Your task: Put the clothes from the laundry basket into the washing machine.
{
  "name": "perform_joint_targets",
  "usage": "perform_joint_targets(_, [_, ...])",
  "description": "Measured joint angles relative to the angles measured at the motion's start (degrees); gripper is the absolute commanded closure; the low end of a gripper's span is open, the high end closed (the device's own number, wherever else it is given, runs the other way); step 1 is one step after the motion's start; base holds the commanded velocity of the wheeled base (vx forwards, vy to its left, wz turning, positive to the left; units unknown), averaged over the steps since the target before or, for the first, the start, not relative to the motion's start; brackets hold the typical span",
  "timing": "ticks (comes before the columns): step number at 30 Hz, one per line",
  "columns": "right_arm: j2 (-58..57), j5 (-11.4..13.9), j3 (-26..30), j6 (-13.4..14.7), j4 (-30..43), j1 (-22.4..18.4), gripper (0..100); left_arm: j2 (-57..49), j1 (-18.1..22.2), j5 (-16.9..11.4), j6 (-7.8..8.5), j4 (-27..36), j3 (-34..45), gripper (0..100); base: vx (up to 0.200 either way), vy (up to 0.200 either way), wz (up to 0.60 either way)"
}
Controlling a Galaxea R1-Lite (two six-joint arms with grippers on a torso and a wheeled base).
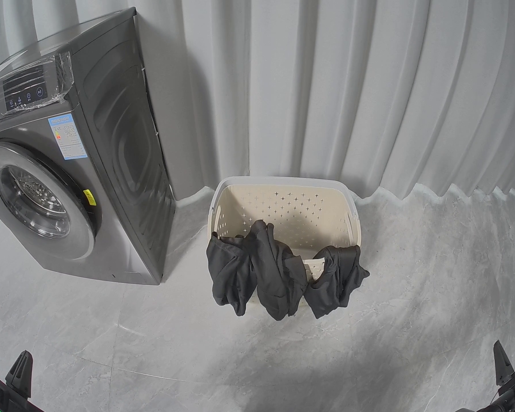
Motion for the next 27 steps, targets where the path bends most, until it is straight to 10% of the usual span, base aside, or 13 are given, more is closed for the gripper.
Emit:
perform_joint_targets(14, [0.0,0.0,0.0,0.0,-0.02,0.0,0,0.0,0.0,0.0,-0.11,0.0,0.0,100,0.171,0.0,0.0])
perform_joint_targets(27, [0.0,0.02,0.0,0.0,-0.02,0.0,0,0.02,0.0,0.0,-0.09,0.0,0.0,100,0.0,0.0,0.0])
